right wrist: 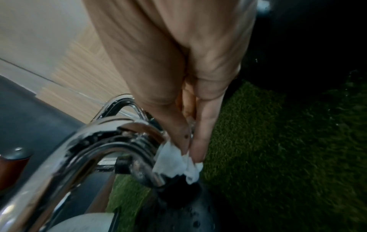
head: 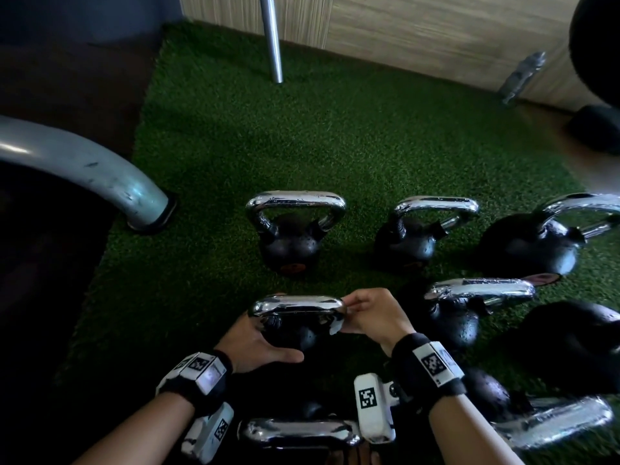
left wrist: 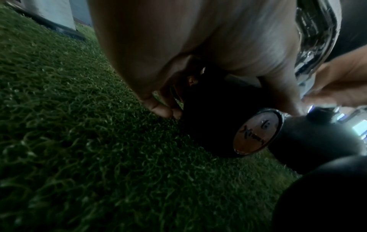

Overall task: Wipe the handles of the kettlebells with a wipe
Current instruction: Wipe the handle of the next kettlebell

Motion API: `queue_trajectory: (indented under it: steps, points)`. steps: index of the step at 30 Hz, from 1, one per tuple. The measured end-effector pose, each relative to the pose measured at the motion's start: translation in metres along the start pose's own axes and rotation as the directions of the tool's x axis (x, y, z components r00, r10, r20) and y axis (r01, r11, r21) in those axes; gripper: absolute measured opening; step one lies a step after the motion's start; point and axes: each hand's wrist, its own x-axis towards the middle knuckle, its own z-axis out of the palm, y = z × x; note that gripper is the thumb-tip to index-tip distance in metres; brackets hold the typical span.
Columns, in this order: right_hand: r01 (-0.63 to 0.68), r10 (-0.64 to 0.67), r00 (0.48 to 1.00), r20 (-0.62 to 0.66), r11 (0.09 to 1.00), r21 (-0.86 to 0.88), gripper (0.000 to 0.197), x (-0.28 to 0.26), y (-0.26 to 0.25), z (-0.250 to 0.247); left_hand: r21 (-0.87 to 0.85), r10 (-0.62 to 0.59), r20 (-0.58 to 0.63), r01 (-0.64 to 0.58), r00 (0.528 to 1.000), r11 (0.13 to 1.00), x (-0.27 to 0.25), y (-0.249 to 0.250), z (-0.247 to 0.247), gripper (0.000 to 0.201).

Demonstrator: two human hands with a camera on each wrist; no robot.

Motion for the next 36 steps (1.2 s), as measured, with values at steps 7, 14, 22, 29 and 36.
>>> queue_trajectory:
  steps: [7, 14, 22, 29, 36]
  points:
    - [0.159, -0.198, 0.971, -0.136, 0.954, -0.255, 0.024, -0.01, -0.017, -0.028, 0.287, -0.112, 0.151, 0.064, 0.982, 0.956, 0.0, 0.01, -0.045, 0.071]
    - [0.467, -0.472, 0.871, -0.133, 0.881, -0.069, 0.03, -0.045, -0.065, -0.031, -0.097, 0.125, -0.451, -0.188, 0.884, 0.977, 0.002, 0.092, -0.076, 0.024]
    - [0.631, -0.624, 0.755, -0.202, 0.775, -0.037, 0.036, -0.053, -0.081, -0.006, -0.568, 0.024, 0.01, -0.014, 1.0, 0.823, -0.012, 0.169, -0.046, 0.041]
    - [0.644, -0.657, 0.725, -0.209, 0.753, -0.133, 0.038, -0.048, -0.07, -0.008, -0.664, -0.003, -0.048, -0.03, 0.999, 0.747, -0.023, 0.156, -0.04, 0.027]
    - [0.238, -0.252, 0.967, 0.036, 0.843, -0.483, 0.042, 0.008, 0.01, -0.022, 0.258, 0.513, -0.323, -0.448, 0.795, 0.856, -0.045, 0.126, -0.036, 0.036]
